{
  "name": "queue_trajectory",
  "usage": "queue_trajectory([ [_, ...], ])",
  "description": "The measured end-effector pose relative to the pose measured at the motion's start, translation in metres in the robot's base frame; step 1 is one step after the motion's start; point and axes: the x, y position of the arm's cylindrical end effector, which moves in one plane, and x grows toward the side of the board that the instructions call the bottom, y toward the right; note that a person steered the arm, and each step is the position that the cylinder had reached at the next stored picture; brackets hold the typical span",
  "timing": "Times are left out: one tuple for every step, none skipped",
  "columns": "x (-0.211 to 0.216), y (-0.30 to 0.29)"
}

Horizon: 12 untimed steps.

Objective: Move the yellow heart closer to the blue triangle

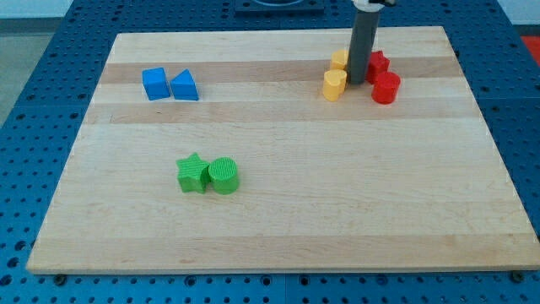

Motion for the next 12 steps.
queue_trajectory([
  [0.000,-0.022],
  [0.010,-0.047],
  [0.036,-0.071],
  [0.036,-0.051],
  [0.057,-0.018],
  [0.102,-0.033],
  [0.094,-0.052],
  [0.066,-0.079],
  [0.042,-0.111],
  [0.031,-0.142],
  [0.031,-0.129],
  [0.028,-0.089],
])
